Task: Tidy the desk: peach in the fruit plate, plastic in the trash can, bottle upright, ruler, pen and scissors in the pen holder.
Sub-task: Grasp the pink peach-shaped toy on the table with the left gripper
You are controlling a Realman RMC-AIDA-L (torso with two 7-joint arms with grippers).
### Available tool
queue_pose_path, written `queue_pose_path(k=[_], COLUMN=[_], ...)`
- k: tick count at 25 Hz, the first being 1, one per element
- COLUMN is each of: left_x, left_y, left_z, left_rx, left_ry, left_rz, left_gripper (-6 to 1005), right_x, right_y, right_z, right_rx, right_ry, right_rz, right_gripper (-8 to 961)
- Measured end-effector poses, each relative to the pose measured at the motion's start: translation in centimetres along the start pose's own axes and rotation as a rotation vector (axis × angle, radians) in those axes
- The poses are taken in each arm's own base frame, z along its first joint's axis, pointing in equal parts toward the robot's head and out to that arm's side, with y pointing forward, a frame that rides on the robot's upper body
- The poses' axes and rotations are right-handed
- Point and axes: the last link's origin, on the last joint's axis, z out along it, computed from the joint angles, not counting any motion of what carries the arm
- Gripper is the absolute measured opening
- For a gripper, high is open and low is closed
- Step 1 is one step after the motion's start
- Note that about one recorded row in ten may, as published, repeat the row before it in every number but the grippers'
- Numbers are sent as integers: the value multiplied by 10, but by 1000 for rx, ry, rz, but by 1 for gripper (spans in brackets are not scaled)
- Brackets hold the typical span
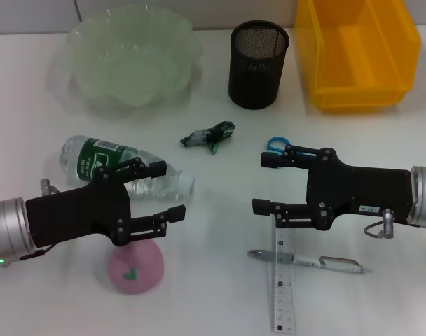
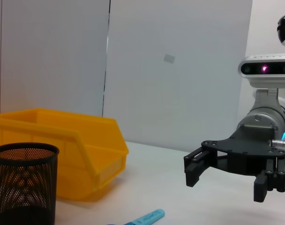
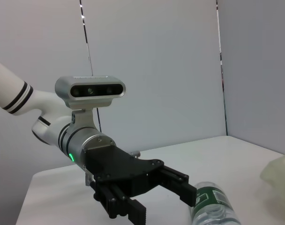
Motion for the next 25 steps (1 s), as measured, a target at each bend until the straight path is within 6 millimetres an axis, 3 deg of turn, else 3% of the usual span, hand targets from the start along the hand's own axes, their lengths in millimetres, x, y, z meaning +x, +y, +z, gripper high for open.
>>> queue_pose_path(k=[25], left_x=[12], left_y=[-10], left_z=[4], left_rx=[-84], left_ry=[-100], left_rz=[20], left_gripper=[800], right_x=[2], right_y=[0], right_z=[-5], right_rx=[9], right_ry=[8], right_rz=[6], right_gripper=[790])
